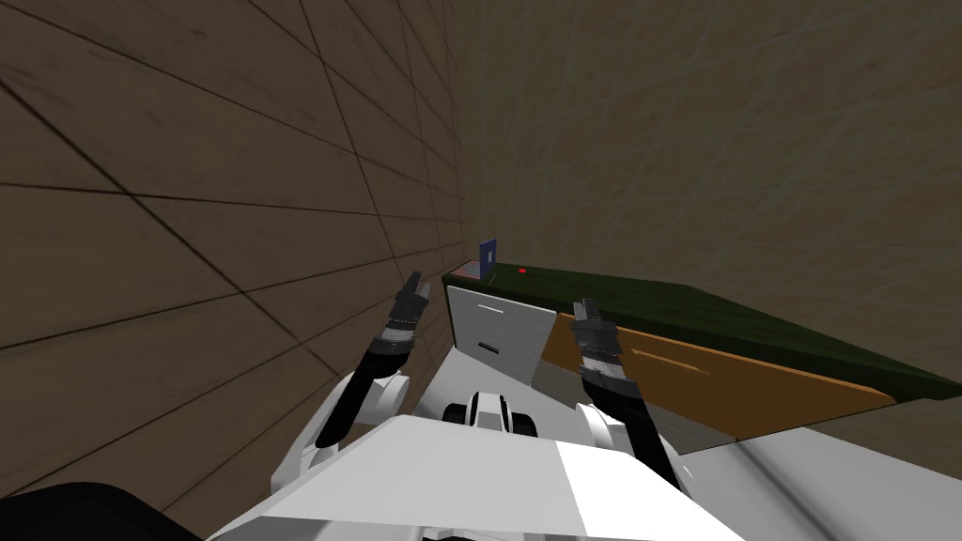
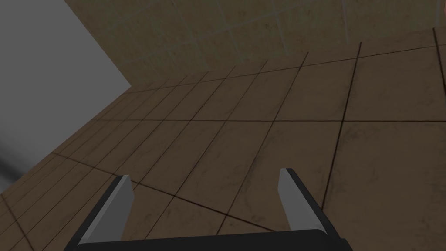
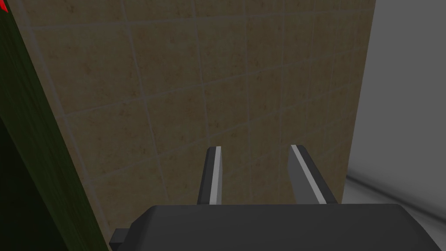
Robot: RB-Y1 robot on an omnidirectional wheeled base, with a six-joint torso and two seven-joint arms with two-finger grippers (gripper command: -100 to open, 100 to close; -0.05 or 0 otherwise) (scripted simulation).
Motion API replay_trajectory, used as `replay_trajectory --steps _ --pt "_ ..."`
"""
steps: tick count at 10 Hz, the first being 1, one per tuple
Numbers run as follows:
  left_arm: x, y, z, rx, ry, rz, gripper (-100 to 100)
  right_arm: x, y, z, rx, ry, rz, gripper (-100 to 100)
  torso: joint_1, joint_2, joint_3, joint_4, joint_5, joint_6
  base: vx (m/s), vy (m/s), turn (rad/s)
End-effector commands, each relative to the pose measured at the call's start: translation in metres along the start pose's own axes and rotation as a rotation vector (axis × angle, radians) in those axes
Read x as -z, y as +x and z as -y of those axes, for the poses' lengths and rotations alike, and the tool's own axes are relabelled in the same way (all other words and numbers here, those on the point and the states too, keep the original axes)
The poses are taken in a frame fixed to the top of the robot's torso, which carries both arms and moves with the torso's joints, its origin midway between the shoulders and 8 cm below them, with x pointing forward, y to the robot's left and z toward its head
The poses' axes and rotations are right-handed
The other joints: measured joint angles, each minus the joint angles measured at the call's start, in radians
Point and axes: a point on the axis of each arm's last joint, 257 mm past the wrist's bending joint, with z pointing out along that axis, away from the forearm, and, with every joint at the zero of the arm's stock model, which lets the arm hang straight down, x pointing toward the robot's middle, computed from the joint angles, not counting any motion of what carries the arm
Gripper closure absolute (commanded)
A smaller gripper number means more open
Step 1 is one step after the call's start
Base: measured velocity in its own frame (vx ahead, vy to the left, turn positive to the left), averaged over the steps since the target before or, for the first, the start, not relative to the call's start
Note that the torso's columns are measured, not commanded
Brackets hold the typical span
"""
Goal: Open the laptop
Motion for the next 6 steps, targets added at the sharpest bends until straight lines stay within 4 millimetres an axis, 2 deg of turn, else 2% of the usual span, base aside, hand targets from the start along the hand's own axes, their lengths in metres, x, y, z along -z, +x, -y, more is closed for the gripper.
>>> replay_trajectory --steps 1,6 --pt "-0.005 0.003 -0.007 -0.001 -0.033 -0.032 -100 0.0 0.0 0.0 0.0 0.0 0.0 0 0.001 0.001 0.001 0.0 0.0 0.0 0.034 -0.008 -0.052" --pt "-0.013 0.01 -0.019 -0.008 -0.091 -0.089 -100 0.0 0.0 0.0 0.0 0.0 0.0 0 0.0 0.0 0.0 0.0 0.0 0.0 0.037 -0.01 -0.061"
